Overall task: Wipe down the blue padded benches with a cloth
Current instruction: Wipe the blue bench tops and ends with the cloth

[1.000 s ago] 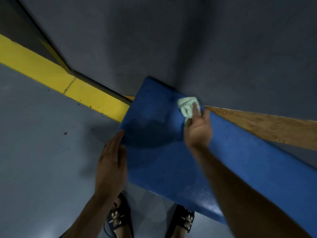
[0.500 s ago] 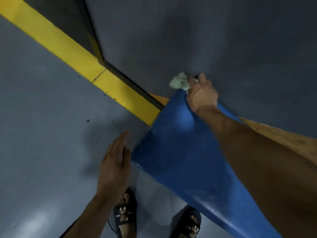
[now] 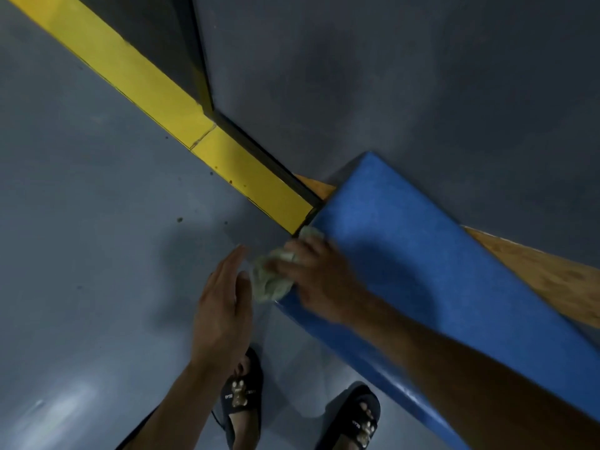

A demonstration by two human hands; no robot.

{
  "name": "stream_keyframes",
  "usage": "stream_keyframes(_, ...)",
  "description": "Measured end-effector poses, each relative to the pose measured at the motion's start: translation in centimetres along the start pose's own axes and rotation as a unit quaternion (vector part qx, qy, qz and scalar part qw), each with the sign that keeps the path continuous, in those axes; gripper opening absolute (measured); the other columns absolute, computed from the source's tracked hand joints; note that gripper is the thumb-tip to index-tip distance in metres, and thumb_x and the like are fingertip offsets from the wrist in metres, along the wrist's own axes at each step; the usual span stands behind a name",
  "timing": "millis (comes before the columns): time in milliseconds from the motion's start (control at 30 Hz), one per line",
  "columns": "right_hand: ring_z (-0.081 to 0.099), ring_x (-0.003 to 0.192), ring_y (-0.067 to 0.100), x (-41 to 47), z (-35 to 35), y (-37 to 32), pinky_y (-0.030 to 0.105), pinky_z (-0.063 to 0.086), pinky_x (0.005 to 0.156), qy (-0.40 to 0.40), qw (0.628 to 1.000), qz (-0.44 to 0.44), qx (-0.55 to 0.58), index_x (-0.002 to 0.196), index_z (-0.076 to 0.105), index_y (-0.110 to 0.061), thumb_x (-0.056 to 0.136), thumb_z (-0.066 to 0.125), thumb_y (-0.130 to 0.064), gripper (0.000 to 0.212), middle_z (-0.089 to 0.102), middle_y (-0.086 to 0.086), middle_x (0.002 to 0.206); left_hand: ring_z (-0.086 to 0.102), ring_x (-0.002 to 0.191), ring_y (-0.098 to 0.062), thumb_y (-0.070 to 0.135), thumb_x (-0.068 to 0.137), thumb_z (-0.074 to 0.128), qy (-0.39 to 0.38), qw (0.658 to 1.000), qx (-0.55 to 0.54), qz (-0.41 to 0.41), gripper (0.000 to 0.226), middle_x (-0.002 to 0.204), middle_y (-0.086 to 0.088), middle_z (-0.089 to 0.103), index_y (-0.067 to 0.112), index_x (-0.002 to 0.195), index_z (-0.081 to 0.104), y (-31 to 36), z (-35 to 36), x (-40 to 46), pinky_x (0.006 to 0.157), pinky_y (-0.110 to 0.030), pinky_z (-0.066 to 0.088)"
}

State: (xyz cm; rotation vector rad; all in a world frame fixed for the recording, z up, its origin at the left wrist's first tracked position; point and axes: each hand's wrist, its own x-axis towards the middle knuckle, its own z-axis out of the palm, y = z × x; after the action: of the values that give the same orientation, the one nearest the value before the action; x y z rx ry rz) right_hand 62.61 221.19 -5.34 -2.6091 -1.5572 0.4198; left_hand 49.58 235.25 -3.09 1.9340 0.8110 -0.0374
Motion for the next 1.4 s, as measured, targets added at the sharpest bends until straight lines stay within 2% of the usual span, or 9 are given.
stream_keyframes(200, 0.050, 0.100, 0.037, 2.3, -2.6, 7.7, 0.040, 0.036, 0.074, 0.120, 0.935, 0.329, -0.048, 0.124, 0.063, -0.032, 0.080, 0.058, -0.017, 0.047, 0.054, 0.009, 0.116, 0.043, 0.135, -0.008, 0.025, 0.106, 0.035, 0.007, 1.000, 0.008, -0.001, 0.043, 0.149, 0.012, 0.046, 0.032, 0.148, 0.040, -0.3, -0.3, -0.2, 0.109, -0.031, 0.037)
stream_keyframes(333, 0.041, 0.114, 0.031, 0.8, 0.3, -1.1, 0.039, 0.033, 0.088, 0.085, 0.964, 0.243, 0.063, 0.118, 0.063, -0.036, 0.078, 0.040, -0.036, 0.047, 0.050, 0.004, 0.126, 0.045, 0.133, -0.010, 0.024, 0.106, 0.035, 0.006, 1.000, 0.009, 0.004, 0.041, 0.147, 0.011, 0.049, 0.033, 0.146, 0.043, 0.4, -0.1, -0.9, 0.105, -0.029, 0.038)
stream_keyframes(400, 0.039, 0.118, 0.027, -0.6, 1.4, -4.2, 0.044, 0.039, 0.090, 0.045, 0.979, 0.188, 0.071, 0.118, 0.061, -0.038, 0.077, 0.048, -0.042, 0.043, 0.047, 0.001, 0.131, 0.048, 0.126, -0.008, 0.025, 0.106, 0.035, 0.006, 1.000, 0.015, 0.014, 0.040, 0.145, 0.009, 0.051, 0.033, 0.145, 0.044, 0.7, 0.1, -1.3, 0.099, -0.027, 0.039)
stream_keyframes(567, 0.046, 0.114, 0.027, -4.9, 1.9, -4.4, 0.042, 0.041, 0.084, 0.044, 0.993, 0.091, 0.055, 0.137, 0.049, -0.041, 0.079, 0.057, -0.027, 0.060, 0.050, 0.003, 0.128, 0.046, 0.130, -0.009, 0.037, 0.101, 0.029, -0.005, 0.999, 0.016, 0.032, 0.047, 0.146, 0.010, 0.050, 0.033, 0.146, 0.043, 1.3, 1.3, -2.3, 0.102, -0.027, 0.037)
stream_keyframes(767, 0.054, 0.108, 0.028, -15.0, 3.5, -1.1, 0.040, 0.041, 0.083, 0.042, 0.998, 0.003, 0.046, 0.124, 0.062, -0.038, 0.076, 0.058, -0.016, 0.052, 0.057, 0.004, 0.125, 0.039, 0.139, -0.006, 0.036, 0.105, 0.033, -0.062, 0.995, 0.018, 0.082, 0.047, 0.153, 0.008, 0.044, 0.025, 0.149, 0.041, 3.5, 5.8, -4.7, 0.114, -0.026, 0.032)
stream_keyframes(933, 0.053, 0.108, 0.026, -23.5, 2.5, 2.6, 0.039, 0.051, 0.080, 0.017, 0.987, 0.145, 0.063, 0.138, 0.043, -0.051, 0.077, 0.059, -0.026, 0.068, 0.050, -0.003, 0.122, 0.030, 0.145, -0.004, 0.029, 0.104, 0.041, -0.077, 0.991, 0.047, 0.103, 0.043, 0.156, 0.010, 0.038, 0.024, 0.147, 0.046, 4.4, 9.7, -6.5, 0.119, -0.022, 0.023)
stream_keyframes(1067, 0.050, 0.100, 0.024, -32.2, 2.6, 6.1, 0.039, 0.053, 0.078, 0.036, 0.957, 0.277, 0.077, 0.142, 0.045, -0.044, 0.081, 0.057, -0.028, 0.064, 0.051, 0.000, 0.117, 0.030, 0.145, -0.005, 0.026, 0.104, 0.042, -0.077, 0.985, 0.086, 0.128, 0.042, 0.155, 0.011, 0.038, 0.026, 0.146, 0.047, 5.3, 12.8, -8.3, 0.112, -0.003, 0.014)
stream_keyframes(1233, 0.062, 0.077, 0.029, -42.7, 2.8, 9.0, 0.038, 0.055, 0.064, 0.044, 0.910, 0.396, 0.114, 0.139, 0.047, -0.037, 0.069, 0.082, -0.022, 0.079, 0.058, 0.004, 0.101, 0.033, 0.143, -0.010, 0.035, 0.104, 0.035, -0.105, 0.973, 0.107, 0.173, 0.046, 0.154, 0.008, 0.041, 0.024, 0.147, 0.047, 7.2, 17.4, -11.2, 0.113, -0.008, 0.015)
stream_keyframes(1400, 0.064, 0.066, 0.036, -51.1, 3.3, 10.8, 0.039, 0.051, 0.053, 0.061, 0.835, 0.532, 0.126, 0.131, 0.046, -0.036, 0.078, 0.074, -0.035, 0.060, 0.059, 0.006, 0.097, 0.032, 0.143, -0.006, 0.034, 0.103, 0.033, -0.135, 0.962, 0.108, 0.213, 0.047, 0.153, 0.009, 0.041, 0.024, 0.148, 0.045, 9.5, 21.9, -14.8, 0.116, -0.011, 0.016)
